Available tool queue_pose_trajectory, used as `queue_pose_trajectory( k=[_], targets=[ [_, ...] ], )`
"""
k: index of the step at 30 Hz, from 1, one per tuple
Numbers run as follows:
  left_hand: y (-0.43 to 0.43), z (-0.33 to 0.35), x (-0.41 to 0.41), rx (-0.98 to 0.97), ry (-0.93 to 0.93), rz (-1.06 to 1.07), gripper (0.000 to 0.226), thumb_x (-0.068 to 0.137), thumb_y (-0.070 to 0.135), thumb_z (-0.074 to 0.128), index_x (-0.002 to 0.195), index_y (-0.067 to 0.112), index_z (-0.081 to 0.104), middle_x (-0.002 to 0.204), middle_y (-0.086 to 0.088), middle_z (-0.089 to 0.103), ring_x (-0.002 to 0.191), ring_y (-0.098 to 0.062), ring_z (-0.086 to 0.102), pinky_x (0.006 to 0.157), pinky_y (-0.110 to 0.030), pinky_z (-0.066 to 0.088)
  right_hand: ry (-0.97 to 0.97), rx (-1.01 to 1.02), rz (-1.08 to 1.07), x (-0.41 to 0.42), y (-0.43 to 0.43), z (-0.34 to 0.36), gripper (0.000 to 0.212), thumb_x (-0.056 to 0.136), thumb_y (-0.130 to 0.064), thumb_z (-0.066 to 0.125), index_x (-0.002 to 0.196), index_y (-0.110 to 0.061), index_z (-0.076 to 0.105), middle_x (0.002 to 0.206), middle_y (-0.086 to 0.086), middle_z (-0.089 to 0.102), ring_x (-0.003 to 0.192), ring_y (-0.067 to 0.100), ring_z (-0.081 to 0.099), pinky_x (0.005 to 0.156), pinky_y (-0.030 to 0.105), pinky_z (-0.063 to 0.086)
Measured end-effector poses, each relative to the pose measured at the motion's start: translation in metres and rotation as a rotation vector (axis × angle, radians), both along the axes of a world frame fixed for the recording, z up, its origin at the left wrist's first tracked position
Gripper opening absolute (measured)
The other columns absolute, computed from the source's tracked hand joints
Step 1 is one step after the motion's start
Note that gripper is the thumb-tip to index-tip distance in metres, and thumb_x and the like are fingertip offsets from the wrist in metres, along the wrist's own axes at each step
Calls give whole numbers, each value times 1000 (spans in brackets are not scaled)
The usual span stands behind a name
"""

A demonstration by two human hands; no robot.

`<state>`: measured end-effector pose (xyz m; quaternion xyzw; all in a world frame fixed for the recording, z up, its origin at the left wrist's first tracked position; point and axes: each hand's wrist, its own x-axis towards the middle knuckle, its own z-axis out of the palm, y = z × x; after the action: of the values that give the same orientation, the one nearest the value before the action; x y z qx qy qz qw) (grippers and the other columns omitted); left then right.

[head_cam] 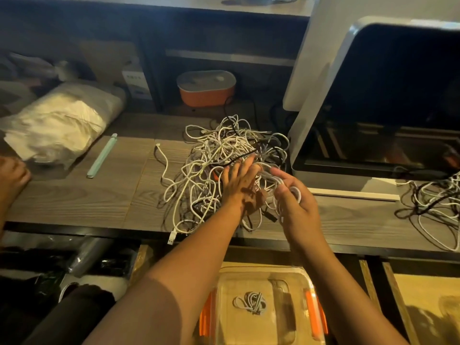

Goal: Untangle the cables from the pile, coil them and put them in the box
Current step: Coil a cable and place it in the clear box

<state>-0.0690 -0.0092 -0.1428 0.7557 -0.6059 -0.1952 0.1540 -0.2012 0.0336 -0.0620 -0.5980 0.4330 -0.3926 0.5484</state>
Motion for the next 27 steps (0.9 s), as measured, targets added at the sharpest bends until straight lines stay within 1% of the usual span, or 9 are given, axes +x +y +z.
queue_pose_trajectory(
  k=[3, 6, 9, 13, 15, 19, 21, 24, 27],
  targets=[
    [-3, 3, 2, -5, 15, 8, 56, 86, 37, 56, 135, 29, 31, 158, 13, -5, 145, -23, -1, 117, -43, -2, -92, 42, -103, 2, 9, 10, 27, 99, -16, 42, 93, -29, 64, 101, -9, 66, 95, 0, 61, 78, 18, 47],
    [-1, 7, 3, -51, 30, 16, 54, 82, 34, 59, 130, 27, 35, 157, 12, 5, 144, -21, 6, 117, -43, 3, -132, 17, -158, 3, 11, 20, 26, 98, -16, 42, 79, -20, 59, 91, 5, 66, 82, 6, 61, 70, 16, 47],
    [-1, 12, 0, -26, -72, 6, 51, 83, 34, 56, 130, 28, 37, 156, 12, 7, 142, -20, 12, 116, -43, 6, -83, -9, -250, -2, -1, 25, 26, 93, -9, 40, 69, -16, 48, 71, 3, 54, 57, 0, 50, 47, 11, 39],
    [-3, 22, -5, -43, -208, 67, 40, 90, 40, 54, 127, 28, 47, 152, 4, 23, 137, -22, 21, 115, -46, 8, 250, 51, -197, -11, -24, 3, 11, 89, -11, 54, 86, -15, 44, 72, 0, 48, 56, 2, 46, 49, 19, 41],
    [-4, 27, -7, -76, -264, 54, 32, 90, 41, 55, 119, 27, 55, 150, 2, 28, 136, -24, 25, 113, -52, 5, 483, 153, -71, -16, -33, -12, 23, 86, -21, 64, 98, -18, 45, 81, -2, 54, 68, 7, 54, 60, 27, 49],
    [-9, 32, -12, -60, -298, -64, 25, 92, 41, 54, 109, 26, 65, 152, 3, 28, 137, -26, 22, 112, -55, 2, 843, 246, 363, -10, -42, -15, 15, 89, -22, 63, 76, -16, 59, 72, -1, 61, 58, 1, 54, 53, 17, 45],
    [-12, 33, -10, -73, -269, -23, 25, 92, 42, 53, 105, 26, 67, 149, 3, 32, 135, -25, 24, 112, -52, 2, 805, 228, 381, -7, -48, -14, 17, 93, -20, 56, 81, -9, 62, 76, 7, 61, 66, 11, 55, 59, 22, 44],
    [-15, 34, -4, -93, -141, 48, 20, 91, 35, 55, 103, 24, 67, 146, 2, 35, 134, -24, 24, 112, -44, 10, 536, 128, 183, -7, -55, -9, 23, 95, -21, 51, 80, -10, 64, 82, 4, 57, 76, 16, 52, 67, 30, 41],
    [-14, 44, -9, -94, 41, 140, 22, 93, 28, 52, 111, 19, 62, 142, 0, 36, 130, -24, 26, 104, -37, 23, 277, 21, 138, 2, -49, -4, 21, 97, -21, 48, 95, -28, 68, 121, -8, 53, 106, 8, 51, 82, 22, 41]
  ],
)
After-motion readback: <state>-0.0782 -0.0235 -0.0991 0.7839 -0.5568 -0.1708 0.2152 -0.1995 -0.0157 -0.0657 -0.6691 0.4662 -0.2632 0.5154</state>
